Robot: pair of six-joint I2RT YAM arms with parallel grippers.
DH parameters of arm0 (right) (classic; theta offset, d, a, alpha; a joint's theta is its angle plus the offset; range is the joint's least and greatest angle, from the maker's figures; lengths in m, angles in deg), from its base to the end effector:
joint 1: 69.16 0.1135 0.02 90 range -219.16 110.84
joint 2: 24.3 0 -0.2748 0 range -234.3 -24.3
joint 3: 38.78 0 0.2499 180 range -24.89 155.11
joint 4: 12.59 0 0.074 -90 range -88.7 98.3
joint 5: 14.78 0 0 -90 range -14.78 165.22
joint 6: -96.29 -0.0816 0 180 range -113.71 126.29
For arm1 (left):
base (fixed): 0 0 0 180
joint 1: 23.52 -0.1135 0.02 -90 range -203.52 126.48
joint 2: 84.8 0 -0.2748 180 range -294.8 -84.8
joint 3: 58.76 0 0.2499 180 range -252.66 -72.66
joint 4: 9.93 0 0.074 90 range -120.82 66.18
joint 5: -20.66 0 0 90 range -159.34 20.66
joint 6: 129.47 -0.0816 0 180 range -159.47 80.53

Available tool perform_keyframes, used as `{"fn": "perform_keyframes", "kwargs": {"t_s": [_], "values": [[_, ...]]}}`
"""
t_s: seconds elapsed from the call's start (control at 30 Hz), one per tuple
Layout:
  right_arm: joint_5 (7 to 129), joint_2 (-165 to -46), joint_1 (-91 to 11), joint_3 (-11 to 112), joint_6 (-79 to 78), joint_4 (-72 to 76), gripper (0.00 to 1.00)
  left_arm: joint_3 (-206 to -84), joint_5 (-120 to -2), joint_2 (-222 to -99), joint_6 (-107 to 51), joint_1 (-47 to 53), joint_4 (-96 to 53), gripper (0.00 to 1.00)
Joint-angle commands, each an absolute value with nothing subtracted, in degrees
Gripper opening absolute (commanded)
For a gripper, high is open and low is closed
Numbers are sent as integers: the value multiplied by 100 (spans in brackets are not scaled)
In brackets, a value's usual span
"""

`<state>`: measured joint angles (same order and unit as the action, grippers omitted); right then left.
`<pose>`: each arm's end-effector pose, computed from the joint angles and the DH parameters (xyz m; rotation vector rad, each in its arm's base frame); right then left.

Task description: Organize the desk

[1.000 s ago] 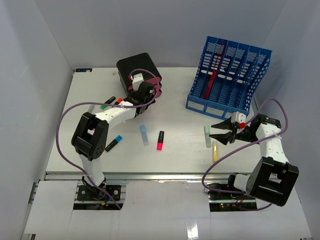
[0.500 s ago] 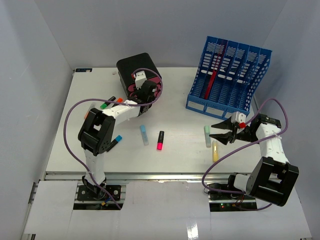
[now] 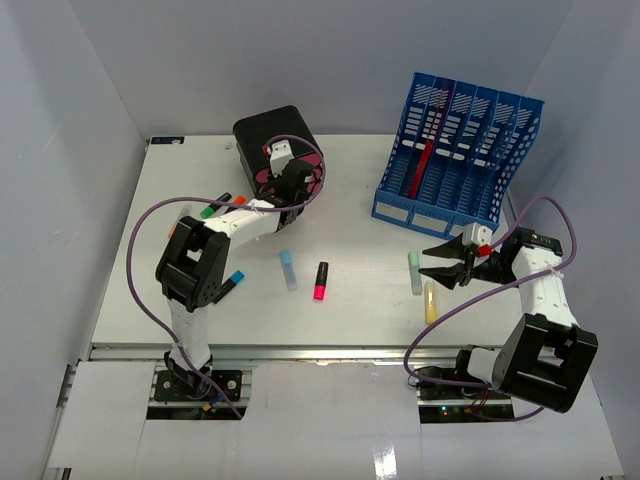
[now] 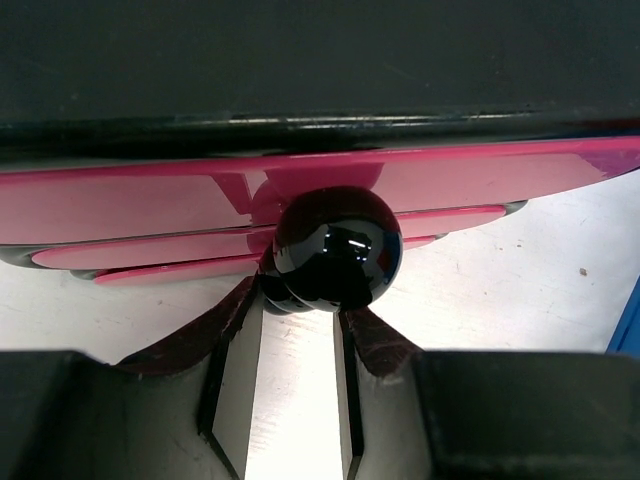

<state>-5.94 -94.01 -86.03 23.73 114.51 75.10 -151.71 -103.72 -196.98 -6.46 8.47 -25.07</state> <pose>0.1815 0.0292 0.2537 -1.2329 1.2955 0.7735 0.4284 -0.2133 0.2059 -0.3492 2.0259 -0.0458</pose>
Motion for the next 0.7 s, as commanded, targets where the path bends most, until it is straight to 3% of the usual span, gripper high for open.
{"fn": "perform_keyframes", "kwargs": {"t_s": [0.0, 0.2, 0.67], "values": [[-748, -9347, -8622, 2573, 11448, 7645, 52, -15029, -10309, -19344, -650, 829, -2426, 35], [-739, -9347, -8630, 2574, 11440, 7645, 52, -14852, -10002, -19151, -494, 830, -2426, 22], [-758, -9329, -8622, 2583, 11422, 7645, 52, -13531, -9842, -18126, -47, 1415, -2426, 22]]}}
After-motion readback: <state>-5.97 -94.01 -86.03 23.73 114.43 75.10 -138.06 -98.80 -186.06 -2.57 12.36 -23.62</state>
